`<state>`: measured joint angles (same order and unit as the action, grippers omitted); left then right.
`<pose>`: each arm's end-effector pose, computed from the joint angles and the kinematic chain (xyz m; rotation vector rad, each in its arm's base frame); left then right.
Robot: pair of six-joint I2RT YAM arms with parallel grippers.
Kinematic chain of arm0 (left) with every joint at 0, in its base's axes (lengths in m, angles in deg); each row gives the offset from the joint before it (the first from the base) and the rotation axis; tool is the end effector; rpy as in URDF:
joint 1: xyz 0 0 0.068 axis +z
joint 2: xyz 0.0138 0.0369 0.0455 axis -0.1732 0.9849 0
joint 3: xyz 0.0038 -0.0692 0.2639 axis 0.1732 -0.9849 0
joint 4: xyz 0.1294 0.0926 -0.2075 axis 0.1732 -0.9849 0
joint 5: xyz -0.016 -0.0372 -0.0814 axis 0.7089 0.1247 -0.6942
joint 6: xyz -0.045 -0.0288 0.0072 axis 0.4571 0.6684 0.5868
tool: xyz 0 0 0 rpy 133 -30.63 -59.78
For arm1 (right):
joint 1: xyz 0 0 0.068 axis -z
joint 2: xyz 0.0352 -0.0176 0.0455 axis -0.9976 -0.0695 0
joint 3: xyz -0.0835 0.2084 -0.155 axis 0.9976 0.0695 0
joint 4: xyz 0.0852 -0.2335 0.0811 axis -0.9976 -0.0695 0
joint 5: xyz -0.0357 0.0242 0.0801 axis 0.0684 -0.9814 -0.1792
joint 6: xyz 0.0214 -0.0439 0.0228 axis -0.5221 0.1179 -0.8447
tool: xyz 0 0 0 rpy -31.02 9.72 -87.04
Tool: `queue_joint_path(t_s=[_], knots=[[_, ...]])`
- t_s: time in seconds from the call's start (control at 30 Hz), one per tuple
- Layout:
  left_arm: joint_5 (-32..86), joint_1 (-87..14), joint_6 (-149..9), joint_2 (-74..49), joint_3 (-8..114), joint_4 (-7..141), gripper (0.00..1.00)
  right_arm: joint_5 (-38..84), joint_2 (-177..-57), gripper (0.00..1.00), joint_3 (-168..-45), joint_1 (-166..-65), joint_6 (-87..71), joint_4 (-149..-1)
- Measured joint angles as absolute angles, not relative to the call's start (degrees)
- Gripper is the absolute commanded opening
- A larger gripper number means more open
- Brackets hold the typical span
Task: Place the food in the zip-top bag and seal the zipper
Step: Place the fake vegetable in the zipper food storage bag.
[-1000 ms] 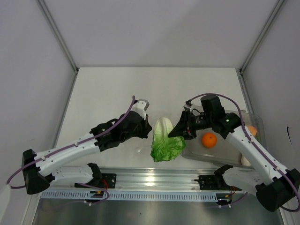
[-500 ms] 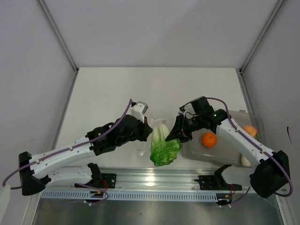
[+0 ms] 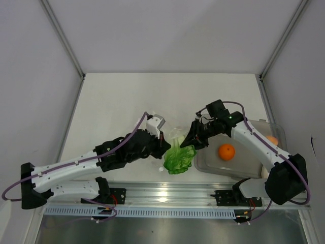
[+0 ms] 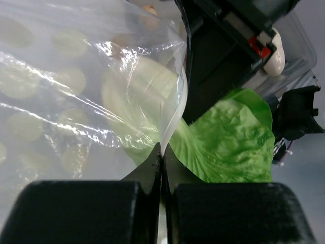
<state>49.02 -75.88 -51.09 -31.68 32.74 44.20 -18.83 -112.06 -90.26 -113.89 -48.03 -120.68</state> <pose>0.0982 -0.1989 0.3271 0.4792 2.0464 -0.8256 0.2109 0.1422 0.2701 -0.1438 -2.6538 -1.3593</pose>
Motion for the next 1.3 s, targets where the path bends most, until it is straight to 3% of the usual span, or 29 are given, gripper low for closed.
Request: queue_joint_path(t_s=[0.47, 0.73, 0.93, 1.3], knots=[[51.2, -77.1, -51.6, -28.1, 32.5, 43.7, 0.00, -9.4, -116.1, 0.00, -102.1, -117.3, -40.1, -123.2], [48.1, -77.5, -51.6, -25.9, 35.1, 40.5, 0.01, -6.5, -107.8, 0.00, -93.5, -118.6, -39.5, -115.0], [44.3, -77.5, -51.3, -25.4, 35.0, 42.1, 0.01, -3.0, -99.1, 0.09, -85.3, -117.3, -46.5, -105.0], [32.7, -77.4, -46.7, -24.7, 34.9, 48.1, 0.01, 1.3, -98.8, 0.13, -84.1, -119.9, -55.2, -99.3]])
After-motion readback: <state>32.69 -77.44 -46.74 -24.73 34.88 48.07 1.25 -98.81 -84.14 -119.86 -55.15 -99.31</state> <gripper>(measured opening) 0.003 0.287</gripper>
